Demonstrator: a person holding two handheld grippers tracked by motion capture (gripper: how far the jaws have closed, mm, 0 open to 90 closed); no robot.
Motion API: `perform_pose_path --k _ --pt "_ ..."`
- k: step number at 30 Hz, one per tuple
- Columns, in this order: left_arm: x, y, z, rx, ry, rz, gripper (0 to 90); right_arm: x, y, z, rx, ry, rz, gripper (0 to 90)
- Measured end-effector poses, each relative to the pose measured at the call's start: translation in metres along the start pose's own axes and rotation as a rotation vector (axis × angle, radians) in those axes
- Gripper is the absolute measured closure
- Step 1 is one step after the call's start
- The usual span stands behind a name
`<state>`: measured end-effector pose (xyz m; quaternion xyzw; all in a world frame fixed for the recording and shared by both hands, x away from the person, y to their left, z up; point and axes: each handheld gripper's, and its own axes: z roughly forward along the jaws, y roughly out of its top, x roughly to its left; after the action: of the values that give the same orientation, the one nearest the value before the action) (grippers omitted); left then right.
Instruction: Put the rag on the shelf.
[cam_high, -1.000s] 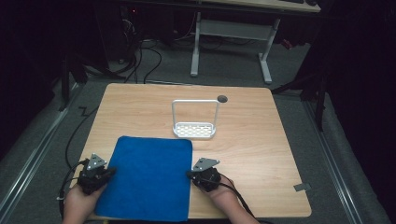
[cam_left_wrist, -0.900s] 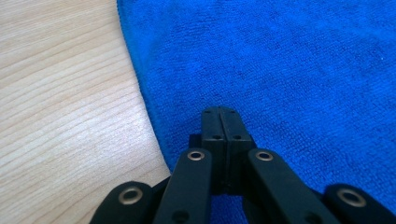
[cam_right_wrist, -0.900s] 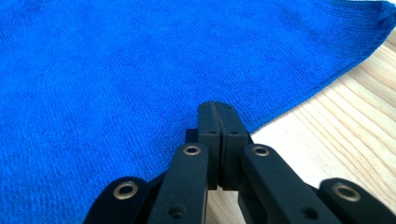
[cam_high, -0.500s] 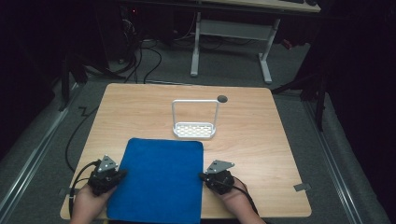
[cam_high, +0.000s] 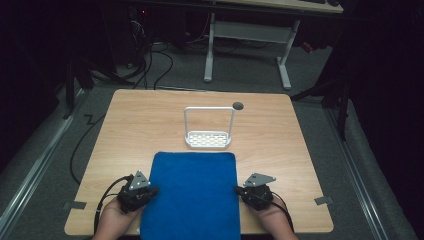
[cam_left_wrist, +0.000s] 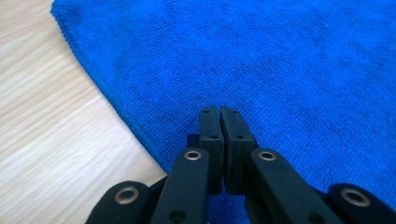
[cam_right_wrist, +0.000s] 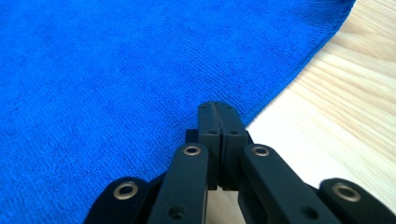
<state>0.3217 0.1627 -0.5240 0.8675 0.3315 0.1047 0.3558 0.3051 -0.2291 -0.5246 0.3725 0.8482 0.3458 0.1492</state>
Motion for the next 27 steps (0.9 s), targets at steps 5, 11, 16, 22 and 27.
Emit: perform_pose_path --k 5,11,16,22,27 --pt "-0.013 0.004 0.005 -0.002 -0.035 0.035 88.5 -0.003 -0.011 -0.013 0.013 -0.032 -0.011 90.0" --pt "-0.021 0.007 0.010 -0.011 -0.062 0.058 88.3 -0.006 -0.019 -0.024 0.032 -0.077 -0.003 90.0" --pt "-0.020 0.007 0.010 -0.016 -0.068 0.053 87.7 -0.006 -0.019 -0.023 0.035 -0.077 -0.007 90.0" --pt "-0.020 0.006 0.010 -0.020 -0.075 0.052 85.9 -0.009 -0.019 -0.025 0.014 -0.045 0.021 88.9" --pt "-0.020 0.006 0.010 -0.021 -0.080 0.052 83.9 -0.013 -0.019 -0.028 -0.046 -0.036 0.069 84.6"
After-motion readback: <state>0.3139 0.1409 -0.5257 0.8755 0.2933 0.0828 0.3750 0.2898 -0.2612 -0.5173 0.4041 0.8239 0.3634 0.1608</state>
